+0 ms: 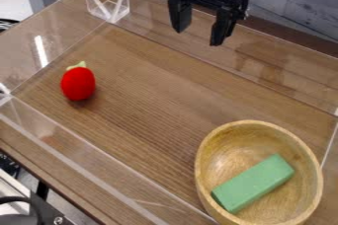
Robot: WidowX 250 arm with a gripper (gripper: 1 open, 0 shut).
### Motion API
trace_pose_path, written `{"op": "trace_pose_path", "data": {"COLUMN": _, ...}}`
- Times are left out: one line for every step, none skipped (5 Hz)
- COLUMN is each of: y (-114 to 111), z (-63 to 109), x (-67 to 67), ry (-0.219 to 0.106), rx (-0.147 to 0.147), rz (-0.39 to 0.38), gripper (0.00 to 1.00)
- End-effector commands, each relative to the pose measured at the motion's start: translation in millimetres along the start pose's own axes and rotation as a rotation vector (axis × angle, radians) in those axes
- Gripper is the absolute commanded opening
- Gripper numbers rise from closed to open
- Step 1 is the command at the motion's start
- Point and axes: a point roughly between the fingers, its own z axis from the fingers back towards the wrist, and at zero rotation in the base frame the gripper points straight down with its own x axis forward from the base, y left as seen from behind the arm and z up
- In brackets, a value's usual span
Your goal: Move the red fruit to the right
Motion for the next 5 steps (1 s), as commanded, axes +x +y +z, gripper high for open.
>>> {"op": "trace_pose_path", "data": {"y": 8.1, "z": -17.8, "x": -8.6, "ry": 0.029, "rx": -0.004, "rz": 0.022, "gripper": 1.00}}
{"op": "trace_pose_path", "data": {"y": 42.4, "z": -32.7, "x": -33.5, "ry": 0.030, "rx": -0.002, "rz": 0.061, "gripper": 1.00}}
{"op": "trace_pose_path", "data": {"y": 82.9, "z": -38.7, "x": -56.8, "ry": -0.008, "rx": 0.005, "rz": 0.087, "gripper": 1.00}}
{"op": "trace_pose_path", "data": {"y": 121.1, "z": -44.3, "x": -74.4, "ry": -0.045, "rx": 0.009, "rz": 0.108, "gripper": 1.00}}
{"op": "trace_pose_path", "data": {"y": 138.5, "z": -54.5, "x": -76.9, "ry": -0.071, "rx": -0.001, "rz": 0.080, "gripper": 1.00}}
